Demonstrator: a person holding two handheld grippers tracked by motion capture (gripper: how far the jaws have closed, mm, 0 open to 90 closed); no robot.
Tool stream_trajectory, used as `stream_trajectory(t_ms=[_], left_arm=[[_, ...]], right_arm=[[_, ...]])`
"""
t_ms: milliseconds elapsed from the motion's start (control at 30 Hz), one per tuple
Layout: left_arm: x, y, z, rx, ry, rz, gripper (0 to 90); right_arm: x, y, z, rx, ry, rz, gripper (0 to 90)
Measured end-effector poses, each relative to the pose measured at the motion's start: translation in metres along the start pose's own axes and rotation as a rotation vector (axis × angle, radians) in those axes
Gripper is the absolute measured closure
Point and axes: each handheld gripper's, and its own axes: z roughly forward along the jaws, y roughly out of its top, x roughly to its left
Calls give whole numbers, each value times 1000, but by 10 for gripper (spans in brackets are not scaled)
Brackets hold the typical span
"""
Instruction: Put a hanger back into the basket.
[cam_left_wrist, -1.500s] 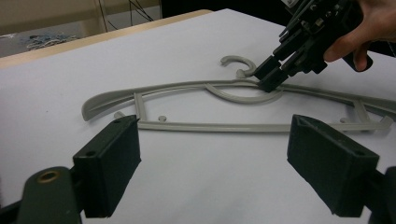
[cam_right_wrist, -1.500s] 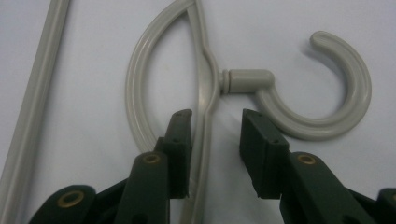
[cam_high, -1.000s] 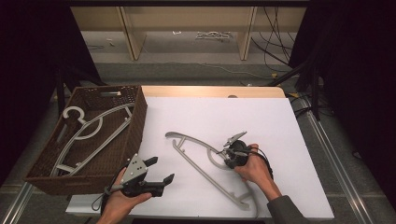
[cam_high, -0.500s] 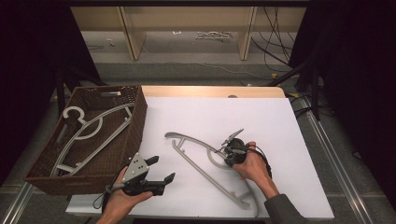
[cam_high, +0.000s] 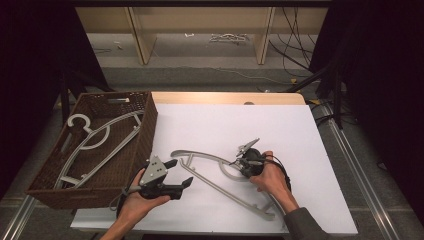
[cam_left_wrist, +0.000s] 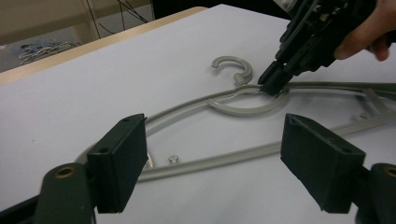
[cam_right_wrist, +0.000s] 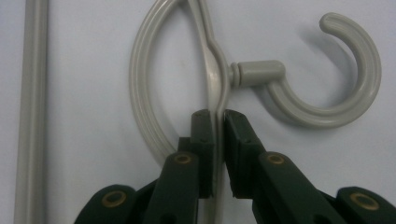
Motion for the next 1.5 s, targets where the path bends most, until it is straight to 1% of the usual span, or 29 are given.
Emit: stream_trajectory(t_ms=[33,133,233,300,333,400,433,467,533,567,600,667,700,733,767,800,833,867,933,1033,1100,1133,1233,1267,1300,1333,1367,1400,1500], left_arm=[[-1,1,6,11,-1,0,230],[-3,9,25,37,-9,46,247],[-5,17,45,48,5,93,283],[-7,21,58,73,-3,108,289],[-7,23,62,83,-13,102,289],[-7,25,73,108,-18,113,295],[-5,27,77,137,-24,137,302],[-4,27,81,141,-27,142,307],[-4,27,86,157,-34,167,329],[-4,27,86,157,-34,167,332],[-4,27,91,186,-34,202,332],[-3,28,94,195,-59,185,336],[-3,28,96,213,-81,185,339],[-3,28,99,207,-77,194,340],[-2,28,100,217,-92,195,340],[-1,29,103,217,-108,185,343],[-1,29,103,217,-108,185,350],[1,28,108,220,-119,166,357],[1,29,112,255,-143,189,384],[0,29,117,262,-175,172,388],[-1,30,118,271,-174,175,407],[-2,31,120,285,-195,171,425],[-1,32,122,285,-223,167,453],[-1,33,124,313,-238,191,467],[-1,33,124,313,-238,191,468],[1,34,125,342,-244,210,477],[1,34,126,347,-254,213,488],[3,35,126,378,-261,251,506],[4,36,125,404,-268,263,614]], right_arm=[[1,0,-1,-2,-8,-11,829],[4,3,-7,-4,-31,-51,830],[7,5,-11,-23,-40,-79,830],[9,5,-13,-36,-41,-107,830],[11,5,-14,-38,-45,-112,829],[13,5,-16,-46,-41,-122,829],[14,5,-18,-51,-48,-132,829],[16,6,-19,-56,-54,-144,830],[19,6,-23,-51,-66,-160,830],[20,6,-24,-49,-63,-170,830],[21,6,-25,-65,-63,-180,830],[23,7,-26,-64,-67,-192,830],[24,7,-27,-65,-72,-196,830],[25,7,-27,-64,-73,-203,830],[25,8,-28,-61,-70,-211,830],[27,8,-28,-68,-70,-217,830],[27,8,-28,-68,-70,-217,830],[29,9,-29,-69,-75,-232,830],[30,10,-31,-71,-75,-243,830],[32,10,-33,-75,-75,-255,830],[32,10,-33,-82,-78,-262,830],[34,11,-34,-86,-77,-268,830],[35,11,-34,-89,-76,-285,830],[37,12,-36,-89,-78,-288,830],[37,12,-36,-89,-78,-288,830],[38,12,-37,-97,-78,-306,830],[38,13,-38,-97,-73,-307,830],[39,13,-38,-101,-71,-316,830],[41,13,-38,-101,-67,-324,830]])
